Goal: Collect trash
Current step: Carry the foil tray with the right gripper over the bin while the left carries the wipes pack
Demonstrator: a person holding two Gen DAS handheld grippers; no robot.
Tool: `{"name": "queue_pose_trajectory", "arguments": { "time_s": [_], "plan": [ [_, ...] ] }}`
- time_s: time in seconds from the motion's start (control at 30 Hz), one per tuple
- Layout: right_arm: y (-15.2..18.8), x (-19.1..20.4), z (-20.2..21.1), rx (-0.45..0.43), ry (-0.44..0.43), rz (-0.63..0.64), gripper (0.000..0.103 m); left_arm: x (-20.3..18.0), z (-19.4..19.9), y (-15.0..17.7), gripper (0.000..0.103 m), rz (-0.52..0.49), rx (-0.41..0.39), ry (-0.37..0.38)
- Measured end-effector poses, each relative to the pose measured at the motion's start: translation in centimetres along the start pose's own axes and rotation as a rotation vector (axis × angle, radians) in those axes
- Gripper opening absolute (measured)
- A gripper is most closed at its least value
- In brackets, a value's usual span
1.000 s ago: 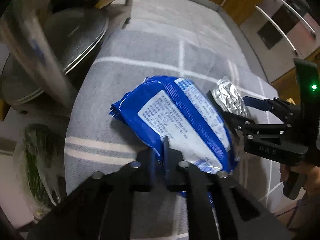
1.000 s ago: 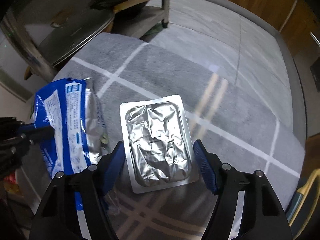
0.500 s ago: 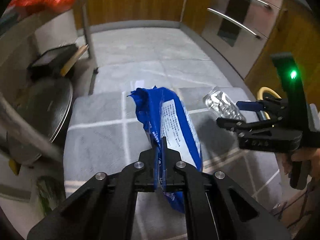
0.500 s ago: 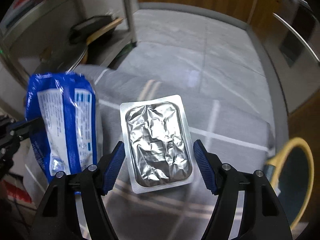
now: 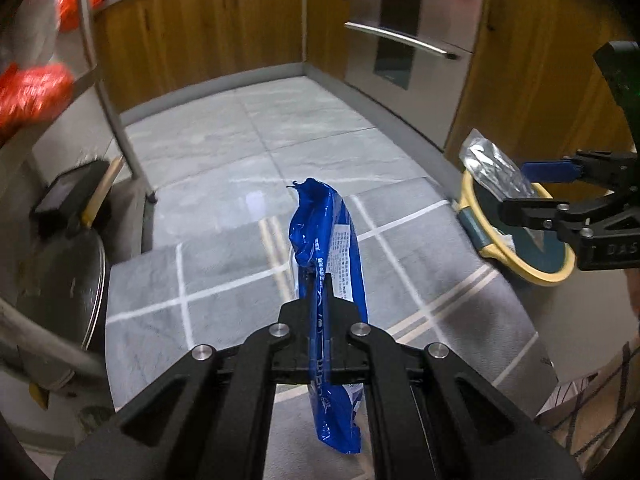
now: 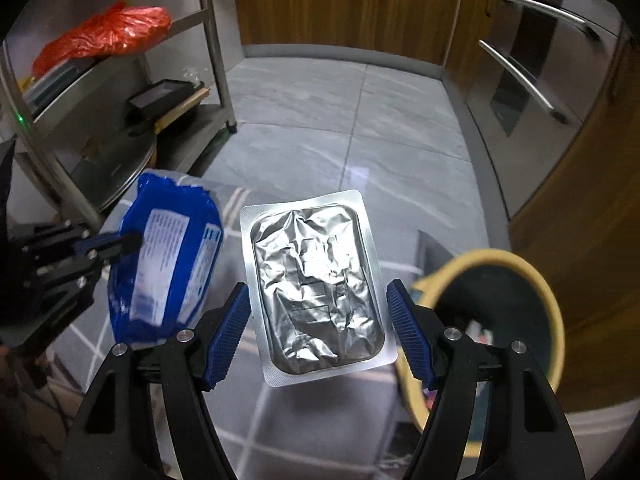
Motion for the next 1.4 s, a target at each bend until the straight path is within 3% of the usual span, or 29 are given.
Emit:
{"name": "queue_pose_trajectory", "arguments": {
  "time_s": [0.2,0.37,0.6,0.97,1.13,1.4],
  "plan": [
    [2.7,-3.9,1.5,-0.004,0.032,-0.043,0.07,-2.6,0.8,-0.6,0.001,-0.073,-0.016,-0.004],
    [3.5,-7.2,0.5,0.011,0.019,-0.16,0.07,-4.6,1.7,-1.7,0.001,-0.094,-0.05,0.013],
    [5.0,-12.7,-2.2,0.063,0.064,-0.282,0.071,-8.1,1.8,-4.1,0.001,-0.133,-0.096,0.066],
    [8.9,-19.3,-7.4,0.231,0.187,-0.458,0.071,-15.6,-1.6,-9.0,0.001,-0.16,-0.115,0.24],
    [10.5,-20.5,-8.9,0.305,0.235,-0.488,0.071,-19.0,-5.2,-11.1,0.001,-0.163,-0.07,0.309],
    [11.0,-20.7,-9.7,0.338,0.239,-0.487,0.071,-23.4,-11.5,-12.5,0.001,-0.318,0.025,0.273]
  ]
}}
Point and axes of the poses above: each gripper's, at about its wrist camera, not at the fingertips, and z roughly against the way its jaws point, x to its left, y to its underside, the point moved 6 cm from there along -z, roughly the way its jaws point, and after that the axes turned 10 degrees about y, right-handed, at the moved point
